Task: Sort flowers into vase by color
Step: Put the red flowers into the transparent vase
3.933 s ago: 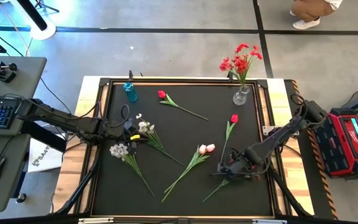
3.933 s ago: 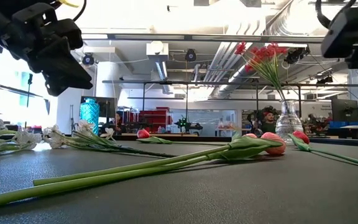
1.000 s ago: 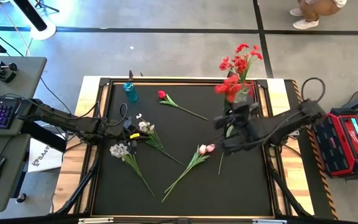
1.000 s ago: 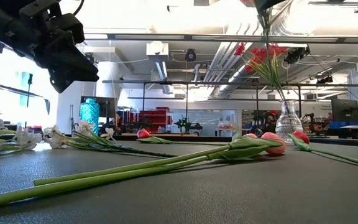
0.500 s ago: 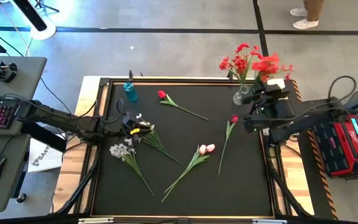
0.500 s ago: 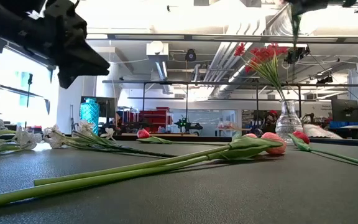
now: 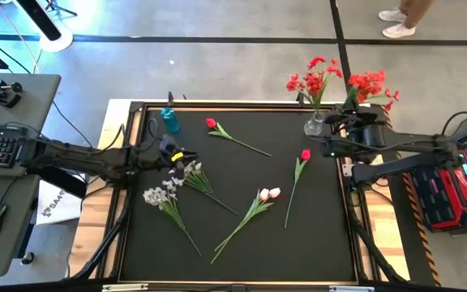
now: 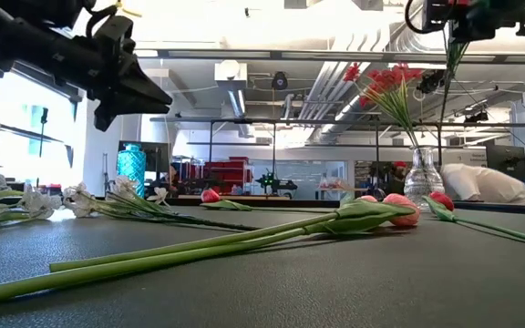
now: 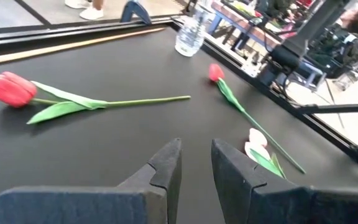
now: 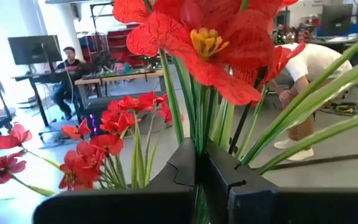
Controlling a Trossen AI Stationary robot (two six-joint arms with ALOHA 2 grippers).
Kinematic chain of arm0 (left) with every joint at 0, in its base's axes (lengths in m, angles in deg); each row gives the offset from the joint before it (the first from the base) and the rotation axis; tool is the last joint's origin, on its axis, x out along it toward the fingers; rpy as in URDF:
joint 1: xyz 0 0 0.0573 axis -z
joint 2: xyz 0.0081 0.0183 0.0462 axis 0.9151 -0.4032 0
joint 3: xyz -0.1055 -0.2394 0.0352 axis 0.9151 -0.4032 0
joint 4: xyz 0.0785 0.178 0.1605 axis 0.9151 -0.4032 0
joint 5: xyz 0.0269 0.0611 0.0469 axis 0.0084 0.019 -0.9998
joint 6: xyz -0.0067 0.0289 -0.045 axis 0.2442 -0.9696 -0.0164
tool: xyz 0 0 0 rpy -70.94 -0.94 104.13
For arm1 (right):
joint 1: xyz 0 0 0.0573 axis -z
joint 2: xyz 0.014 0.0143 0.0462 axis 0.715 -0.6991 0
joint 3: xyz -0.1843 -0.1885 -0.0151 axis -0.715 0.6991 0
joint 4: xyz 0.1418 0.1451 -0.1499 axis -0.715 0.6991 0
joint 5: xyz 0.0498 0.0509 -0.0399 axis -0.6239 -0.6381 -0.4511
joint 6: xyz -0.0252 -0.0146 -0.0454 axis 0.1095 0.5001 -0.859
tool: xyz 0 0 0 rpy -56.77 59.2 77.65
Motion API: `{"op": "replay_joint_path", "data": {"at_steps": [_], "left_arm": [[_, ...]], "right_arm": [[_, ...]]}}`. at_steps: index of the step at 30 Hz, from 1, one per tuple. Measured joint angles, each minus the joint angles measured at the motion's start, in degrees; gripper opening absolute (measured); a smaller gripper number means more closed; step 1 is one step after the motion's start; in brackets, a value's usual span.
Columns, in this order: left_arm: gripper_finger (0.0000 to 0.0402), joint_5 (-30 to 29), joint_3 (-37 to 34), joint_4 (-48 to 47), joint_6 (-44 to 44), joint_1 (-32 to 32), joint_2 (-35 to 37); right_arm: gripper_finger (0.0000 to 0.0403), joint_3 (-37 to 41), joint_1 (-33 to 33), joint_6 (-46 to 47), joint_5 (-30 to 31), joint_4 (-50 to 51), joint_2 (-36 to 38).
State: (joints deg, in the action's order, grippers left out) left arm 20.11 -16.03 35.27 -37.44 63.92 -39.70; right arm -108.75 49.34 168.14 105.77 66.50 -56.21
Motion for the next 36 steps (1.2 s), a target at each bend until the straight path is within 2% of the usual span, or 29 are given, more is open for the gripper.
{"op": "replay_joint_path", "data": {"at_steps": [10,18,24,36], "left_arm": [[0.0074,1.1,0.0,0.0,0.0,-4.1,0.0],[0.0074,1.2,0.0,0.0,0.0,-5.0,0.0],[0.0074,1.2,0.0,0.0,0.0,-5.0,0.0],[0.0074,1.1,0.0,-0.1,0.0,-5.0,0.0]], "right_arm": [[0.0,0.0,2.1,-2.3,0.0,-2.0,-0.7],[0.0,0.0,5.9,-6.4,0.0,-10.1,-1.3],[0.0,0.0,9.9,-12.2,-0.4,-16.5,-3.8],[0.0,0.0,11.5,-13.1,-3.5,-21.3,-9.2]]}}
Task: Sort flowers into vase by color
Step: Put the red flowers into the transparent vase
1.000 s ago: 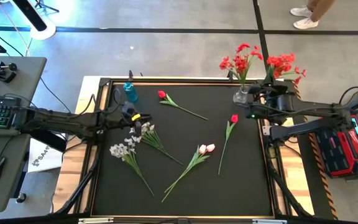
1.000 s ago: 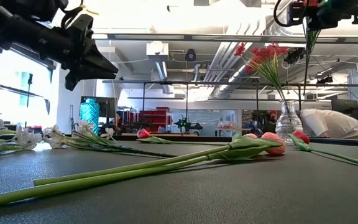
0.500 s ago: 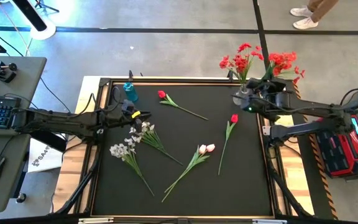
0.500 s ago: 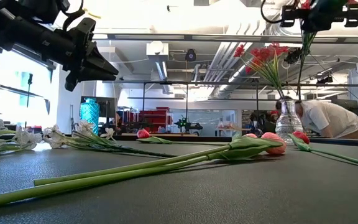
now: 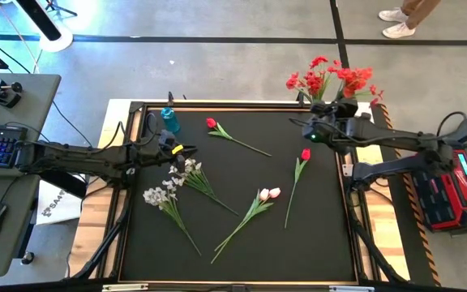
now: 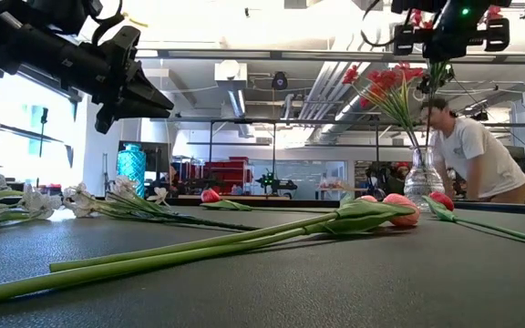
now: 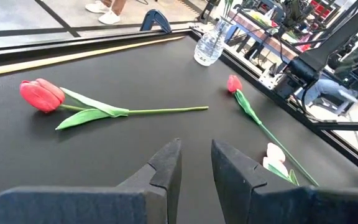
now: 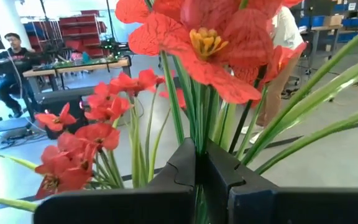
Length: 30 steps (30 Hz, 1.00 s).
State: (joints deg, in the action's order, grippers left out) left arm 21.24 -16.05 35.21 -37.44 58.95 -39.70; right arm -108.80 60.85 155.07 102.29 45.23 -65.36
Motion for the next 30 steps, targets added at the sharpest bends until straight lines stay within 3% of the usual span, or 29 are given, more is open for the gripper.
{"op": "replay_joint_path", "data": {"at_steps": [3,9,21,30], "left_arm": [[0.0074,0.0,0.0,0.0,0.0,0.0,0.0],[0.0074,0.0,0.0,0.0,0.0,0.0,0.0],[0.0074,0.1,0.0,-0.1,0.1,0.0,0.0],[0.0074,3.8,0.0,-1.0,2.1,0.0,0.0]], "right_arm": [[0.0001,0.0,1.5,0.1,-2.7,-0.8,-1.4],[0.0024,0.0,6.6,-5.5,-16.6,-5.1,-2.5],[0.0133,-0.1,10.8,-12.1,-26.8,-10.3,-2.3],[0.0189,-0.1,15.8,-12.1,-47.7,-10.2,-2.1]]}}
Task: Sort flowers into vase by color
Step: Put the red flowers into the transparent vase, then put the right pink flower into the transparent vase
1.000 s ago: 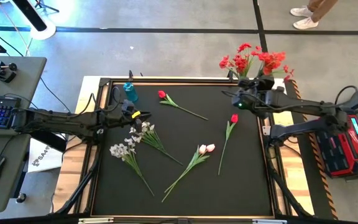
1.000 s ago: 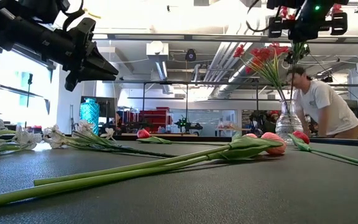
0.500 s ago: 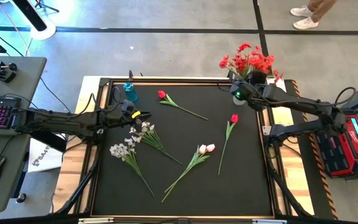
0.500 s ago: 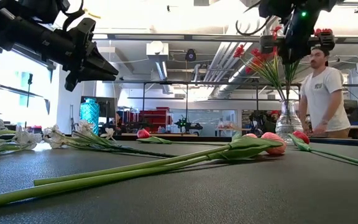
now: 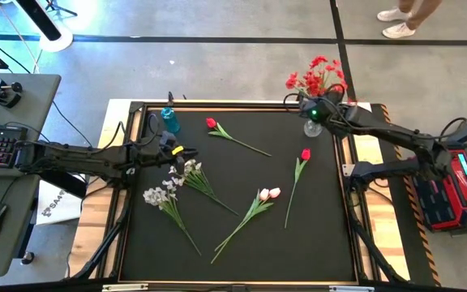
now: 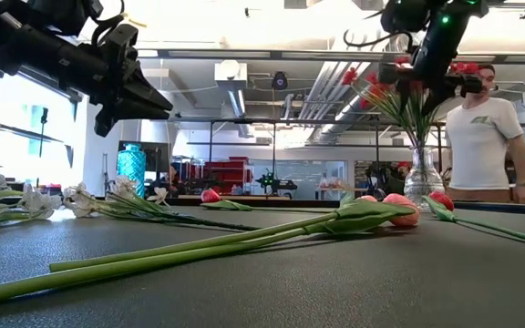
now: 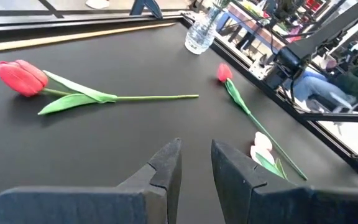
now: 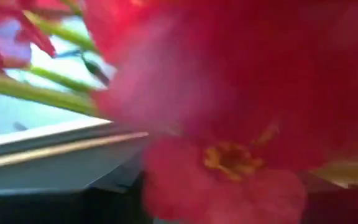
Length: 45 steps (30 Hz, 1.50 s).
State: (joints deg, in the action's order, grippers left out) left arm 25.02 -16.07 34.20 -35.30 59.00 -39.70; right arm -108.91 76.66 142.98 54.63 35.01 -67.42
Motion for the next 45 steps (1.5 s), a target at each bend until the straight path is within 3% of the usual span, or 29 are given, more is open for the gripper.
{"op": "replay_joint_path", "data": {"at_steps": [15,31,35,45], "left_arm": [[0.0074,1.9,0.0,0.0,1.0,0.0,0.0],[0.0074,1.9,0.0,0.1,3.9,0.2,0.0],[0.0074,1.9,0.0,0.1,4.1,0.2,0.0],[0.0074,1.9,0.0,0.6,4.0,0.2,0.0]], "right_arm": [[0.0213,0.0,4.4,-2.9,-10.9,1.1,7.6],[0.0213,0.0,4.7,-5.6,-5.3,1.1,14.9],[0.0213,0.0,4.7,-5.5,-11.5,1.1,16.1],[0.0213,0.0,4.7,-7.6,-33.8,0.8,19.2]]}}
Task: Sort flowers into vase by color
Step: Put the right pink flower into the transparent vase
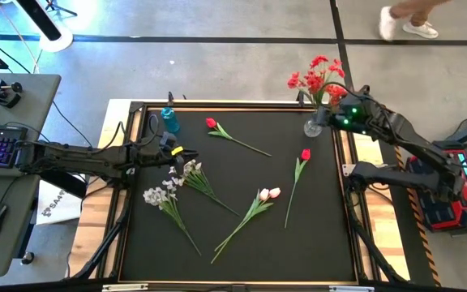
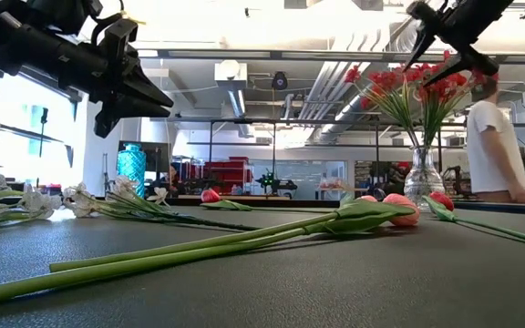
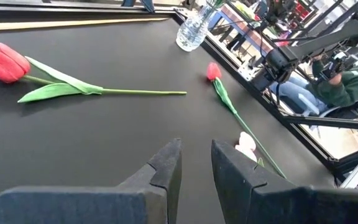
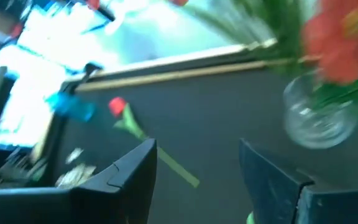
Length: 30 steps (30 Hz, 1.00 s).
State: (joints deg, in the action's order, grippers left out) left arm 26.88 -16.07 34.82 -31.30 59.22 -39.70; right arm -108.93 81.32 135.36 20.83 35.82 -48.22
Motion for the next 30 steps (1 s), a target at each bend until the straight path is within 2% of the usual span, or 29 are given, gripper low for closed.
{"op": "replay_joint_path", "data": {"at_steps": [5,11,17,21,30], "left_arm": [[0.0074,0.0,0.0,0.0,-0.8,0.0,0.0],[0.0074,2.1,0.0,-0.1,-1.6,0.0,0.0],[0.0074,4.6,0.0,-0.1,-4.3,0.0,0.0],[0.0074,5.2,0.0,-0.1,-4.5,0.0,0.0],[0.0074,13.5,0.0,-0.1,-4.5,0.9,0.0]], "right_arm": [[0.0213,0.0,-1.2,-1.2,-6.8,-0.1,0.4],[0.0213,0.0,-5.6,1.4,-11.3,-0.2,-0.9],[0.0213,0.0,-12.1,4.4,-11.2,-0.2,-4.5],[0.0213,0.0,-16.6,6.6,-8.8,-0.2,-7.7],[0.0213,0.0,-23.5,13.5,-8.3,-1.3,-14.5]]}}
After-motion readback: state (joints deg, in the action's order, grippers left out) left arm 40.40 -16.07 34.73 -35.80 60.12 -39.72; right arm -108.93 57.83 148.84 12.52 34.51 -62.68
